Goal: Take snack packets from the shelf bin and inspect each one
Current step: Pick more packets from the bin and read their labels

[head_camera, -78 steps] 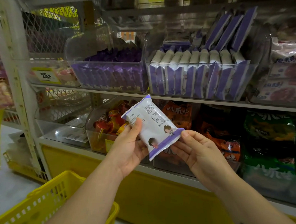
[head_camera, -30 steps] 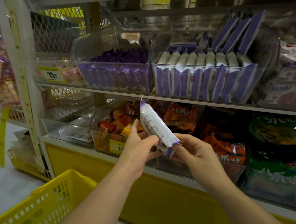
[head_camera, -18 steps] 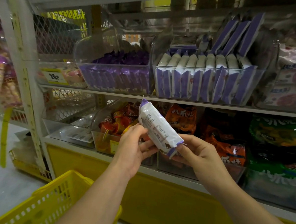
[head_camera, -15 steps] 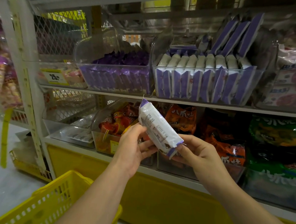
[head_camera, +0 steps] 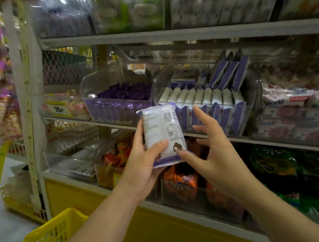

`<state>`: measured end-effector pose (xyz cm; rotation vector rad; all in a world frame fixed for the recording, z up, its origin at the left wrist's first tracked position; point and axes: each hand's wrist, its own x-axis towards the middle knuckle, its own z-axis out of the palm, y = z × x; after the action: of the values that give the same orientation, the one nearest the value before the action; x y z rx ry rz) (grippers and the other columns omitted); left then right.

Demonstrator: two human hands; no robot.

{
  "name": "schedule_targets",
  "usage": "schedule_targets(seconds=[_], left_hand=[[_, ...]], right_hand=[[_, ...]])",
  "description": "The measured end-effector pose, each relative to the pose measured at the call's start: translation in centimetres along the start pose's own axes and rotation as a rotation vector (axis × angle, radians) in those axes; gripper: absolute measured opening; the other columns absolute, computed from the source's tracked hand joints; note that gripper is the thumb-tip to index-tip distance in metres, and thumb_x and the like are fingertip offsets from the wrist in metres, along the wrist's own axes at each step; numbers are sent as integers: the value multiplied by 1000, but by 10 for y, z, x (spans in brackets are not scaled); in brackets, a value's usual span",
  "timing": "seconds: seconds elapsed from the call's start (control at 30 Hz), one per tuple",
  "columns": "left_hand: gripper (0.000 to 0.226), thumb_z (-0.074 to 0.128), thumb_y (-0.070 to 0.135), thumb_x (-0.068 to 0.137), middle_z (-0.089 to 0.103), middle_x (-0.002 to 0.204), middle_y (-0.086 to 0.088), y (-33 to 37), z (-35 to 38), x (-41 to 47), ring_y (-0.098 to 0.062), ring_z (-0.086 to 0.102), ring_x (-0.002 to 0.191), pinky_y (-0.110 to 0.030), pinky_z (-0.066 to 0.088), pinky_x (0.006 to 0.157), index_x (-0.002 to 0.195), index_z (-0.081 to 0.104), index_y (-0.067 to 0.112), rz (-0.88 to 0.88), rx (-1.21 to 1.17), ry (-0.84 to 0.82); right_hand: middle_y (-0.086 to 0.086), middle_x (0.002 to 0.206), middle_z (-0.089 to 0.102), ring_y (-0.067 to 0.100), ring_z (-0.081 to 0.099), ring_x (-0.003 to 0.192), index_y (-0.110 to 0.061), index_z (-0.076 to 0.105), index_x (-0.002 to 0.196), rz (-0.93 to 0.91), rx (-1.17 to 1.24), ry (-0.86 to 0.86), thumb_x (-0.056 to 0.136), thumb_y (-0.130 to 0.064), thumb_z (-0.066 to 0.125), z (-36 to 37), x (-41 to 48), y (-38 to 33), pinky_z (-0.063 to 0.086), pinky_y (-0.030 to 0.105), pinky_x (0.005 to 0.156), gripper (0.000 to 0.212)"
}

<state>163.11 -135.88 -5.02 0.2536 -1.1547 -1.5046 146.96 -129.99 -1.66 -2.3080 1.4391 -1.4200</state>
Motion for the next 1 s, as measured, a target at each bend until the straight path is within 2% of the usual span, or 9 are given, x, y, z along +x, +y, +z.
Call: schedule_targets(seconds=[0.07,0.17,0.23,0.3,0.4,0.6,0.73,0.83,1.0], left_hand=[[84,69,9,77,63,130,-2,12,13,13,-27,66,111,-39,59,76,142,36,49,48,80,-16],[85,71,12,81,52,142,4,33,35,36,-23,60,121,-46,55,92,145,30,50,85,362,25],[81,73,15,84,53,138,13,46,50,51,-8,58,119,-33,55,92,144,29,48,122,568,15],[74,73,14,84,58,118,21,58,67,66,6,62,101,-14,55,74,137,32,47,134,659,-9],[77,68,8,86,64,120,-1,74,89,89,-21,69,101,-41,59,83,144,27,37,48,589,-56],[57,60,20,84,72,99,-5,89,102,116,-20,70,88,-38,50,87,138,44,27,-27,359,-265],[57,54,32,77,72,114,-1,87,97,139,-19,69,101,-43,39,105,129,39,50,-6,354,-293],[54,56,30,81,68,124,8,80,89,162,-15,69,104,-40,43,99,122,32,58,1,363,-292],[49,49,-10,89,68,117,11,75,61,215,-9,62,115,-17,47,96,119,57,29,234,979,-259]], right_hand=[[-35,145,22,-13,18,137,-60,11,141,-163,-261,-125,76,-48,66,-23,18,-11,24,17,112,86],[-23,150,28,-6,20,135,-51,20,145,-215,-492,-229,77,-51,67,-50,44,-19,26,19,108,83],[-18,148,34,-3,22,131,-46,18,147,-260,-600,-210,78,-55,66,-62,60,-21,26,17,101,84],[-15,147,36,3,27,129,-45,13,147,-276,-656,-206,80,-61,63,-72,75,-22,33,21,100,85],[-10,150,30,14,36,130,-44,7,147,-256,-725,-212,82,-58,62,-84,97,-21,46,37,99,86],[-8,146,41,19,64,103,-42,31,134,-398,-713,-54,88,-35,59,-103,135,-21,55,36,78,54],[-9,128,54,22,63,101,-33,46,121,-328,-693,66,85,-34,63,-99,162,-11,53,43,78,40],[-8,112,63,22,64,96,-30,48,115,-244,-619,218,85,-27,67,-104,174,1,53,43,76,36],[-8,96,67,12,66,86,-36,47,109,-168,-471,288,81,-25,73,-118,180,25,57,36,71,39]])
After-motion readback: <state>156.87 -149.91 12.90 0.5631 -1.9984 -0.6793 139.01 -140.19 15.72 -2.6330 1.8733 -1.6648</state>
